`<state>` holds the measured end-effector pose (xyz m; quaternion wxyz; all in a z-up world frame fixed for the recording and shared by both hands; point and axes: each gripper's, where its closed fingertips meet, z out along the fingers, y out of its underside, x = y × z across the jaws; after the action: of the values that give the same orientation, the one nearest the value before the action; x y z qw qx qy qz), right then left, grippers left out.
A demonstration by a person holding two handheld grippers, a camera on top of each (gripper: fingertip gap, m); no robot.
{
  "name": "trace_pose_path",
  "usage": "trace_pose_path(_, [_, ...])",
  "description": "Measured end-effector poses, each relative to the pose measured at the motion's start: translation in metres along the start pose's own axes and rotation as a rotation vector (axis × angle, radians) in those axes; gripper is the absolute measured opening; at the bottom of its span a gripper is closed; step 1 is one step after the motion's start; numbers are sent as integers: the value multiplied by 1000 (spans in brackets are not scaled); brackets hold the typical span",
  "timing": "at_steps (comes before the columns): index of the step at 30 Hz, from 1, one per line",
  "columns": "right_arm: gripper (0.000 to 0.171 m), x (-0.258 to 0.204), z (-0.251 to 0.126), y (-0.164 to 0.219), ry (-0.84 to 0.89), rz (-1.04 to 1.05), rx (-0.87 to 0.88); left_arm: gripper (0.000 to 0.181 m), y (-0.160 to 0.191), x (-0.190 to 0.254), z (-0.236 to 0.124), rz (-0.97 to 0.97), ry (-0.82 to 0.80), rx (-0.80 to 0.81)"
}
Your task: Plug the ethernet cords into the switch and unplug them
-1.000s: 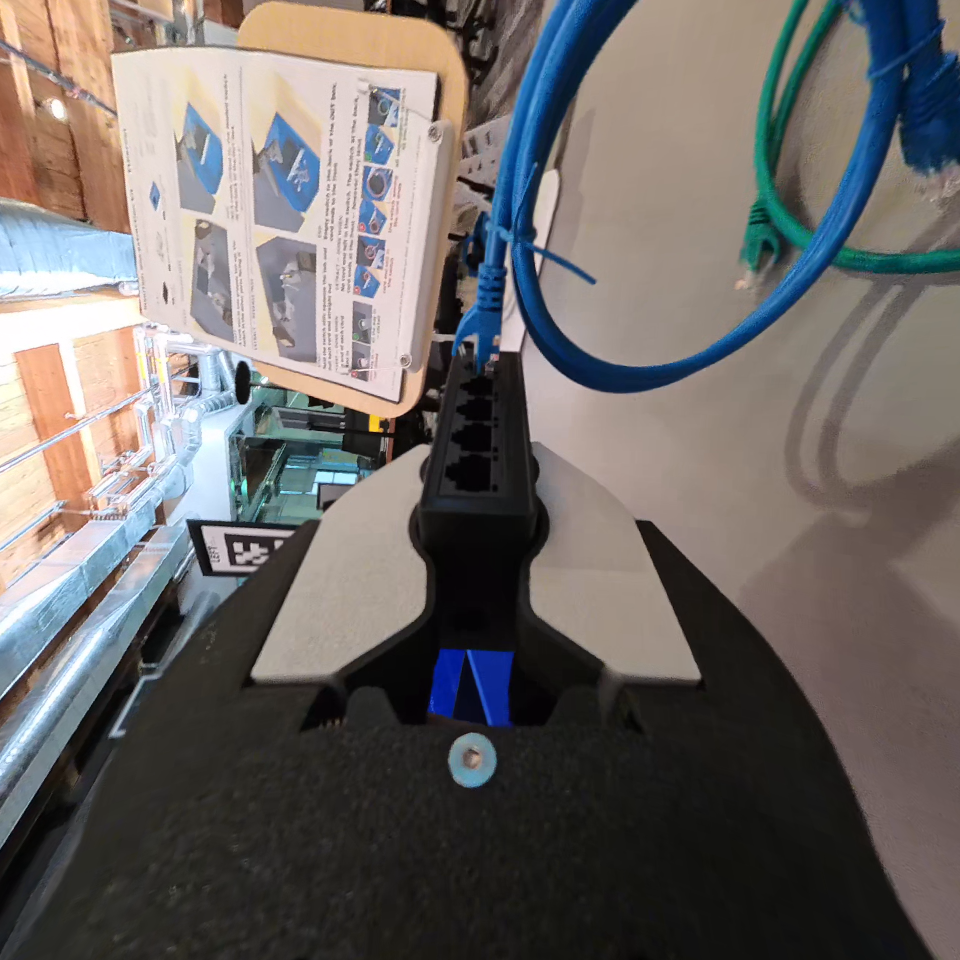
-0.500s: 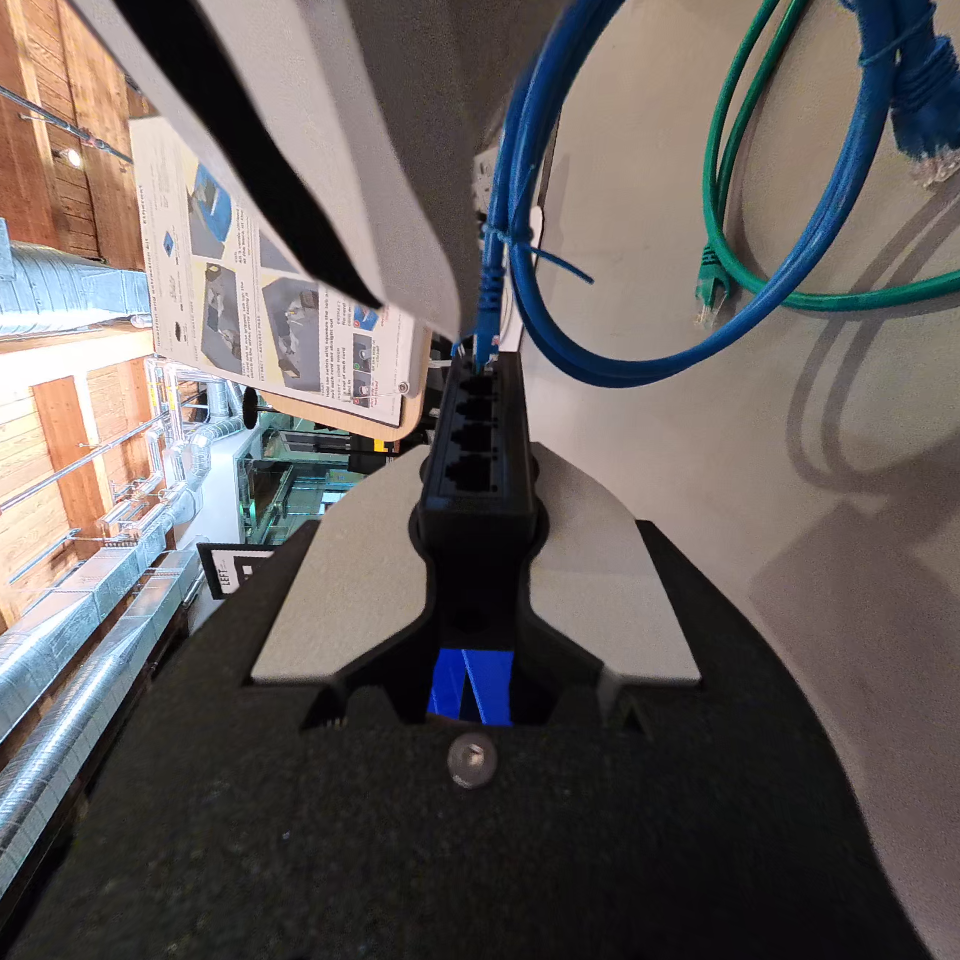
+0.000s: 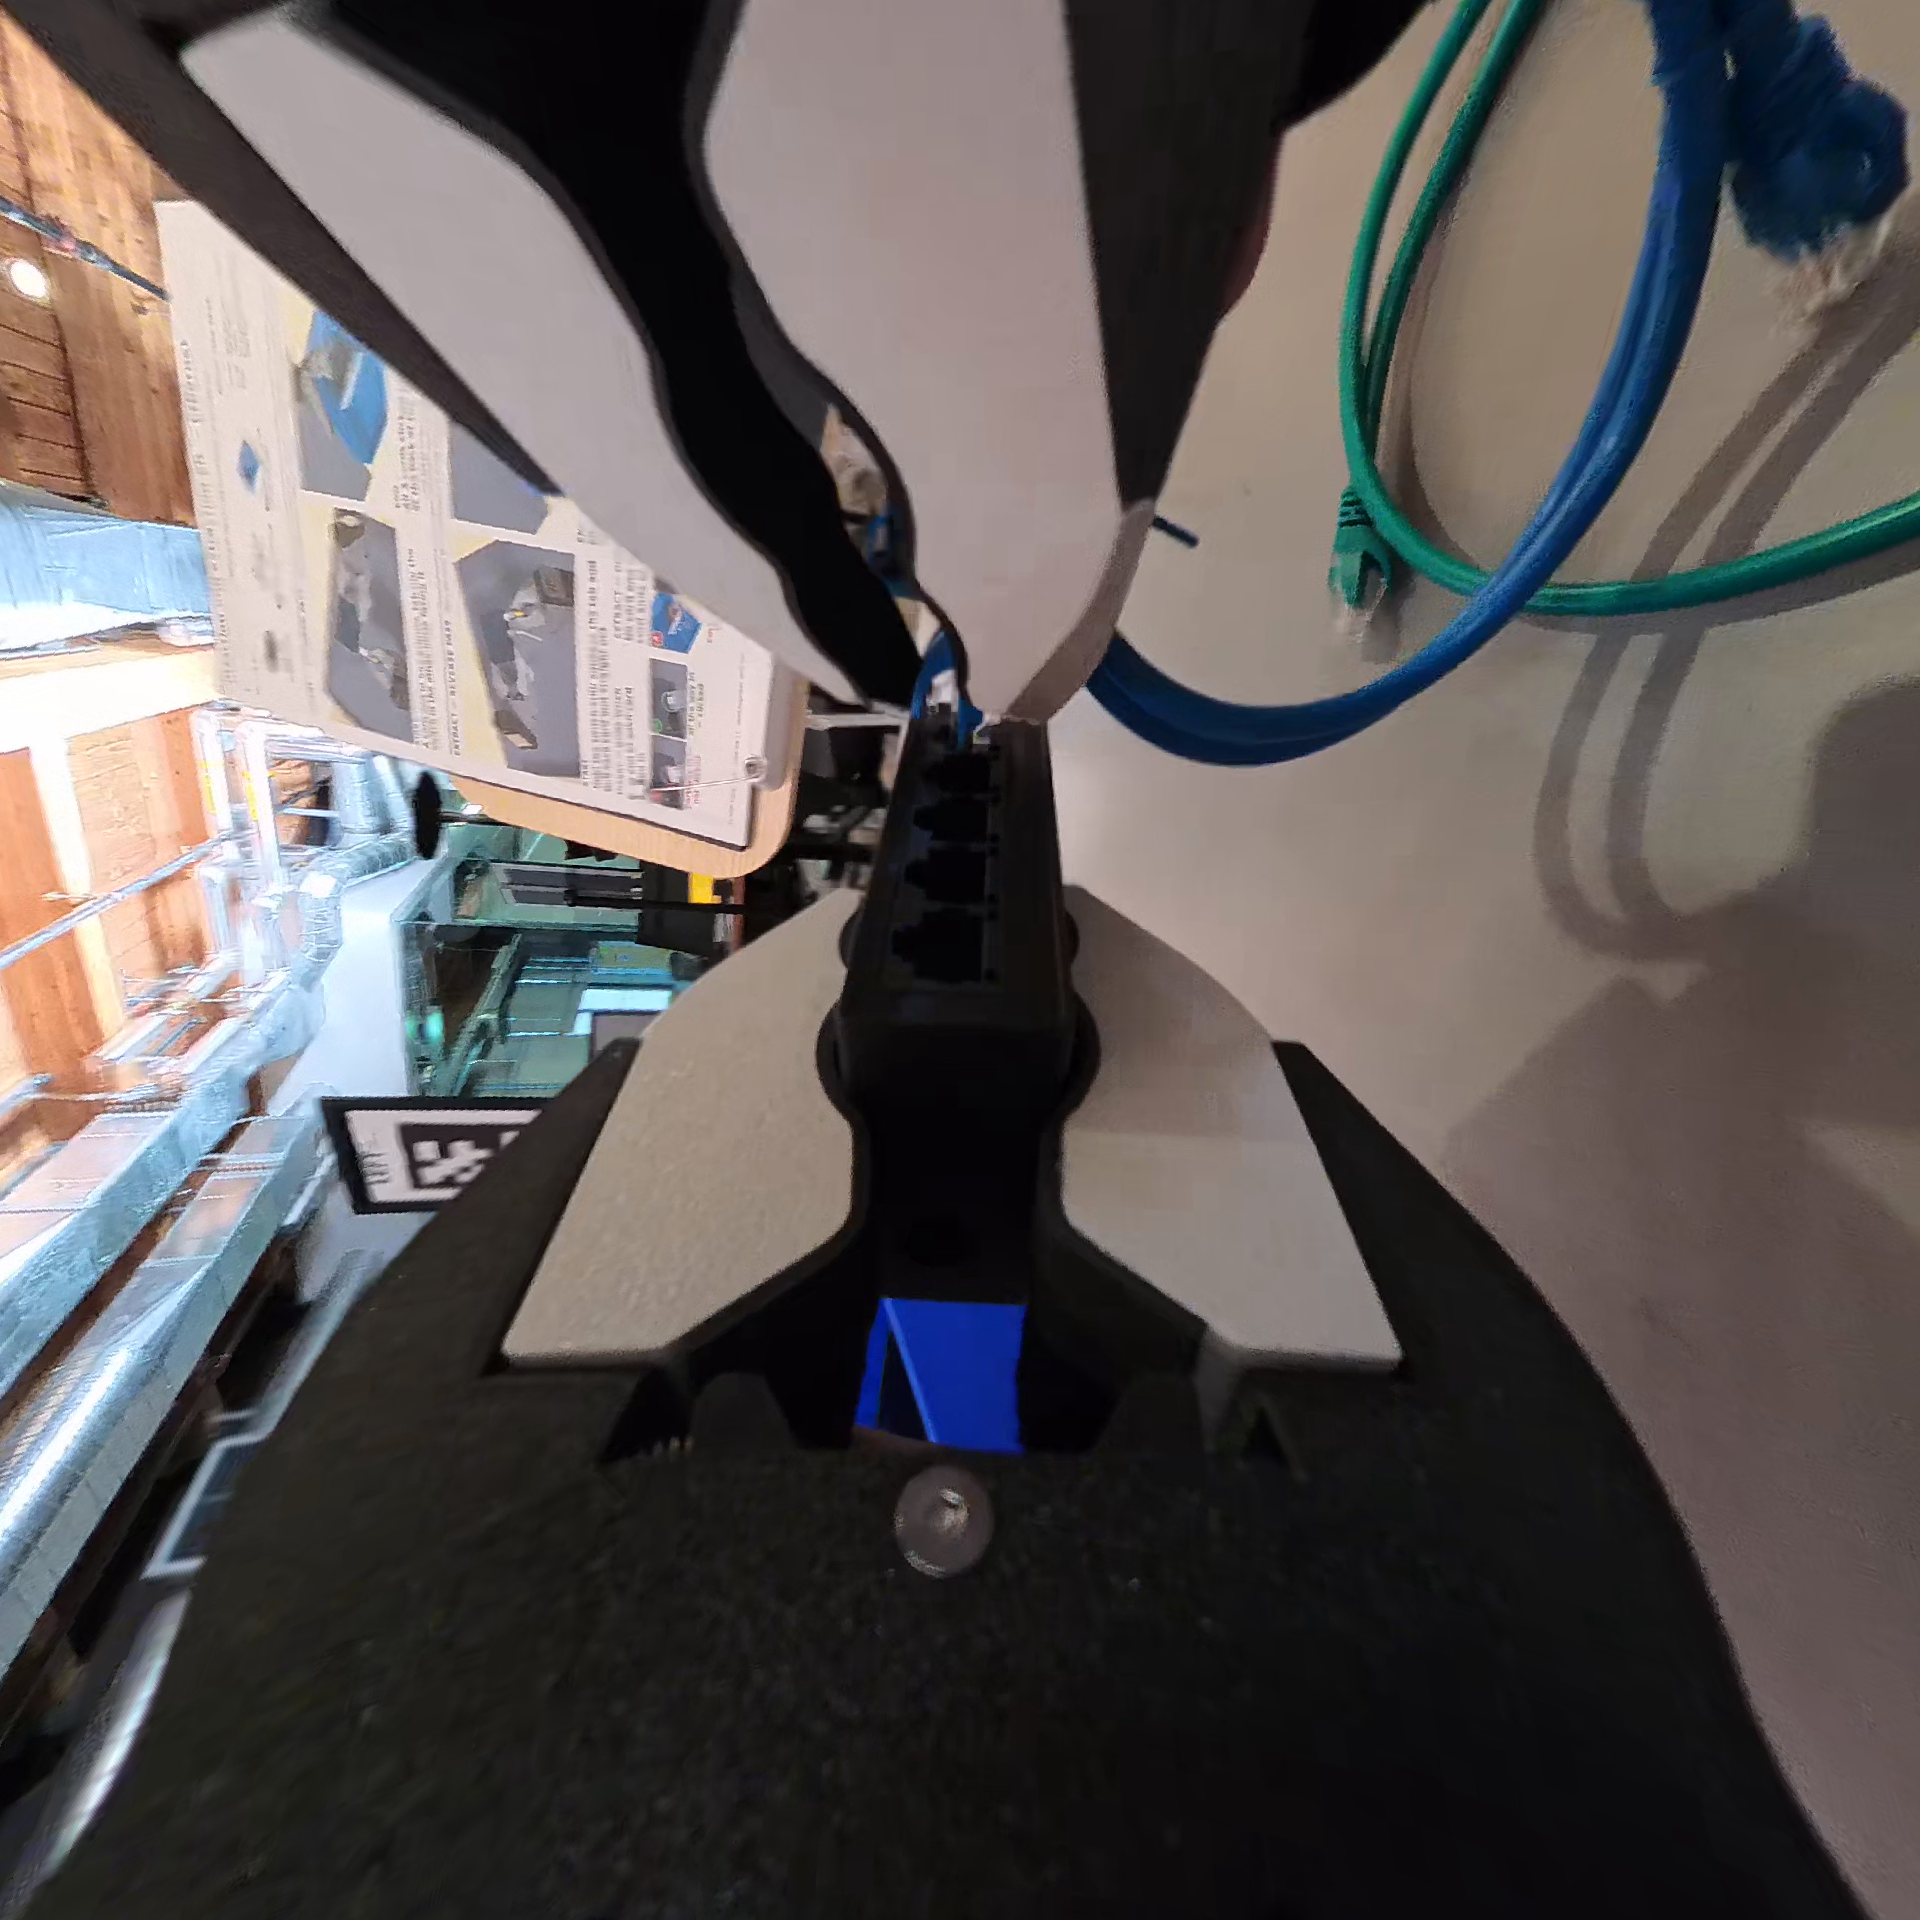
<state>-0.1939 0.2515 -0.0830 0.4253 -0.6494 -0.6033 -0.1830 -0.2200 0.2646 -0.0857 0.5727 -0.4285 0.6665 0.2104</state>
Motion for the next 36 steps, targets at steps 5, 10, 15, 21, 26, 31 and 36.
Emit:
trace_pose_path(5, [14, -4, 0, 3, 17, -179, -66, 30, -3, 0, 1, 17, -24, 2])
trace_pose_path(10, [13, -4, -3, 3, 3, -111, -24, 30, -7, -2, 0, 52, -77, 15])
trace_pose_path(15, [12, -14, 0, 10, -30, -147, -57, 29, -9, 10, 2, 73, -29, -5])
trace_pose_path(21, [14, -8, -5, 14, -58, -24, -33, 30, -15, 6, 5, 48, -31, 21])
trace_pose_path(26, [21, -2, -10, 13, -151, 307, 12, 30, -17, 0, 8, 67, -71, 37])
trace_pose_path(31, [21, 4, -17, 11, -227, 707, 117, 30, -13, -8, 6, 76, -130, 33])
trace_pose_path(36, [14, 3, -17, 8, -303, 916, 235, 30, -14, -7, 3, 92, -151, 47])
